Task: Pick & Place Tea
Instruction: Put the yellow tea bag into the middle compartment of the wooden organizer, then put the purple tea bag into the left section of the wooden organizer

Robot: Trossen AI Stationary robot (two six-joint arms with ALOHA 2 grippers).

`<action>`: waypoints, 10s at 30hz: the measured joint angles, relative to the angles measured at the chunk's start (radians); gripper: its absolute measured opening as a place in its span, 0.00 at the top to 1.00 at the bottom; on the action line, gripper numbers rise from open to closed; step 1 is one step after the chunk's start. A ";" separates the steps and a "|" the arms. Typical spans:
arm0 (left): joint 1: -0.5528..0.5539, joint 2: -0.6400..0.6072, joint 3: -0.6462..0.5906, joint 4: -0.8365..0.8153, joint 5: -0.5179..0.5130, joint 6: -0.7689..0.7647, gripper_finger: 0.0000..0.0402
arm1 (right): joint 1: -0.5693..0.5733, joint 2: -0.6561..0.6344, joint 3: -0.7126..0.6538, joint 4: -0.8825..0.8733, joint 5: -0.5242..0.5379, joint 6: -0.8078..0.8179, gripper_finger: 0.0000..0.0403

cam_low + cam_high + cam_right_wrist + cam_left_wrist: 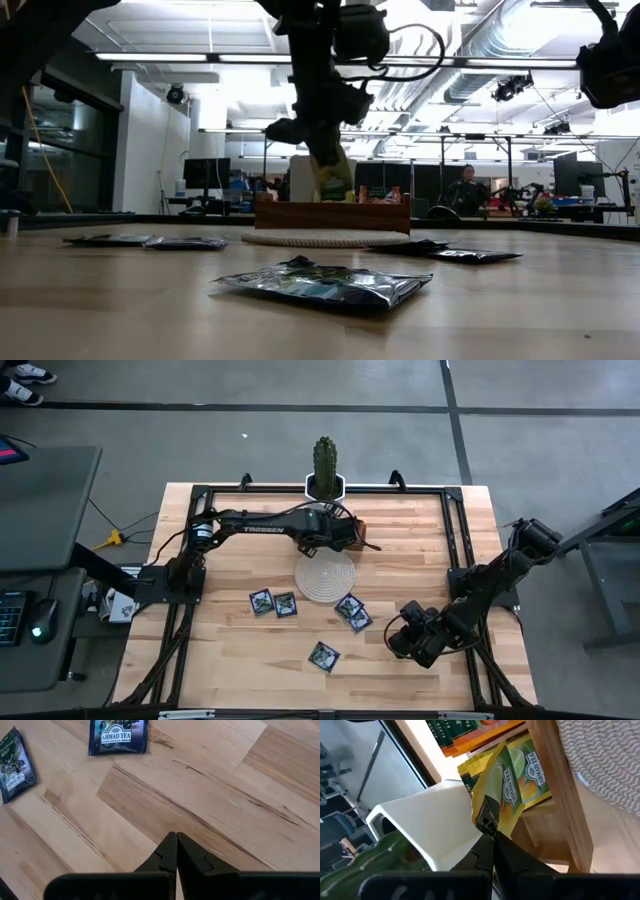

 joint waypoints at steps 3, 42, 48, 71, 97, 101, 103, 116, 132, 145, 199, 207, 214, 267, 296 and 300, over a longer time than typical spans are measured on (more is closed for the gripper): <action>0.000 0.000 0.000 0.004 0.004 -0.036 1.00 | 0.000 0.000 0.000 0.002 0.000 0.000 1.00; 0.001 0.091 0.000 -0.037 0.009 -0.083 0.65 | 0.000 0.000 0.000 0.038 0.022 -0.011 1.00; 0.001 0.091 0.102 -0.128 -0.001 -0.102 0.57 | 0.000 0.000 0.000 0.038 0.025 -0.019 1.00; -0.101 0.090 0.351 -0.272 0.419 -0.429 0.75 | -0.053 0.000 0.000 0.171 0.225 -0.207 1.00; -0.132 -0.103 0.250 -0.040 0.633 -0.545 1.00 | -0.106 -0.015 0.000 0.251 0.257 -0.395 1.00; -0.151 -0.137 0.079 0.095 0.687 -0.608 1.00 | -0.149 -0.015 0.000 0.284 0.227 -0.465 1.00; -0.154 -0.183 -0.038 0.192 0.702 -0.644 1.00 | -0.160 -0.015 0.000 0.287 0.225 -0.481 1.00; -0.191 -0.362 -0.774 1.097 0.794 -1.165 1.00 | -0.351 -0.011 0.001 0.353 -0.007 -0.703 1.00; -0.339 -0.363 -0.983 1.337 0.540 -1.541 1.00 | -0.486 0.106 0.000 0.390 -0.155 -0.920 1.00; -0.350 -0.287 -0.981 1.320 0.497 -1.742 1.00 | -0.527 0.178 0.000 0.437 -0.200 -0.962 1.00; -0.353 -0.193 -0.982 1.441 0.505 -1.965 0.64 | -0.551 0.257 -0.001 0.638 -0.206 -0.938 1.00; -0.353 -0.193 -0.982 1.442 0.476 -1.974 0.64 | -0.551 0.257 -0.001 0.644 -0.206 -0.936 1.00; -0.352 -0.193 -0.969 1.425 0.436 -1.975 0.64 | -0.551 0.257 -0.001 0.662 -0.203 -0.936 1.00; -0.185 -0.576 -0.920 0.928 0.555 -1.321 1.00 | -0.539 -0.225 0.002 0.395 -0.175 -0.930 1.00; 0.210 -0.263 -0.038 -0.274 0.493 -0.234 1.00 | -0.390 -0.263 0.002 0.193 -0.014 -0.662 1.00; 0.196 -0.183 0.002 -0.291 0.438 -0.211 1.00 | -0.390 -0.262 0.002 0.193 -0.004 -0.654 1.00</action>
